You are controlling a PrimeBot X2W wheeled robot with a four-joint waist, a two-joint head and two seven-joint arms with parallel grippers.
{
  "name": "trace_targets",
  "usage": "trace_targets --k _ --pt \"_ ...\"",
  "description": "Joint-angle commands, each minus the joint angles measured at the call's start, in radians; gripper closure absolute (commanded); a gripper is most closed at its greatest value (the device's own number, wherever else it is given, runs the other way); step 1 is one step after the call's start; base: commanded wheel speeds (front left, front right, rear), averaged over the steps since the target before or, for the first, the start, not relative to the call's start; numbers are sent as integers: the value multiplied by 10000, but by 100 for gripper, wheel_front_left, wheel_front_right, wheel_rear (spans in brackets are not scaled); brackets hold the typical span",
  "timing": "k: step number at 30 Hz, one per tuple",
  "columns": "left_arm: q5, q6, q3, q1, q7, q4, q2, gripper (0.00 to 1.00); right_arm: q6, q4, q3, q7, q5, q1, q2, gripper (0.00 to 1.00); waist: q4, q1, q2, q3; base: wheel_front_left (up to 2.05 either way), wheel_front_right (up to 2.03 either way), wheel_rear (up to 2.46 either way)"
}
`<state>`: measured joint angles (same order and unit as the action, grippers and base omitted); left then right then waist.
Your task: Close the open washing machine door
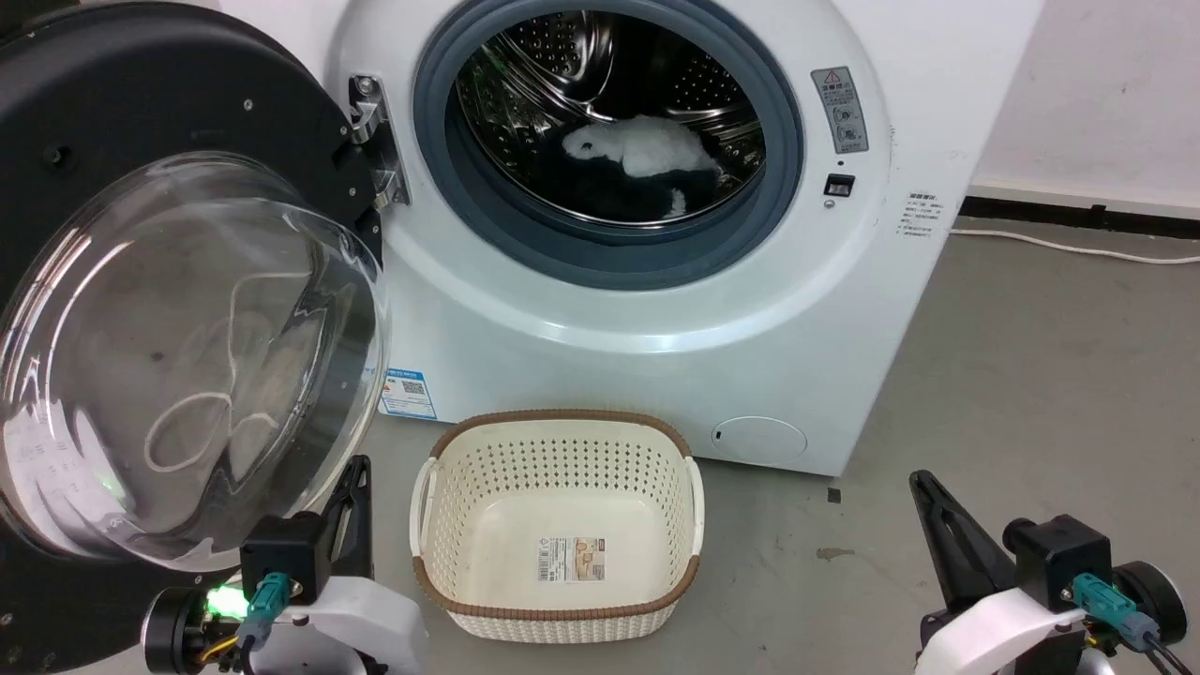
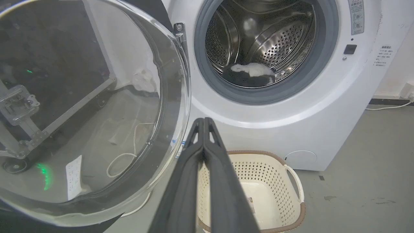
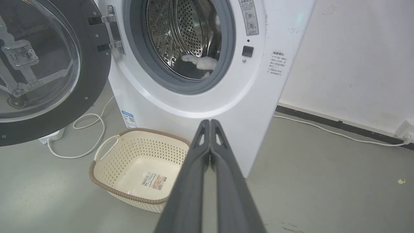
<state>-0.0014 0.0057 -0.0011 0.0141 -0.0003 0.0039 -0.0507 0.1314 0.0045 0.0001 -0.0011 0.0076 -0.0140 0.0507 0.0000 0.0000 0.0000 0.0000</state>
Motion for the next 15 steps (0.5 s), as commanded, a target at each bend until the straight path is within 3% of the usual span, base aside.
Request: trace_targets --k 1,15 --pt "14 -57 11 -141 3 -39 5 100 -7 -45 -1 11 -76 140 -5 100 0 0 0 0 0 0 0" --pt "14 -57 11 -141 3 -39 5 100 -7 -45 -1 11 -76 140 -5 100 0 0 0 0 0 0 0"
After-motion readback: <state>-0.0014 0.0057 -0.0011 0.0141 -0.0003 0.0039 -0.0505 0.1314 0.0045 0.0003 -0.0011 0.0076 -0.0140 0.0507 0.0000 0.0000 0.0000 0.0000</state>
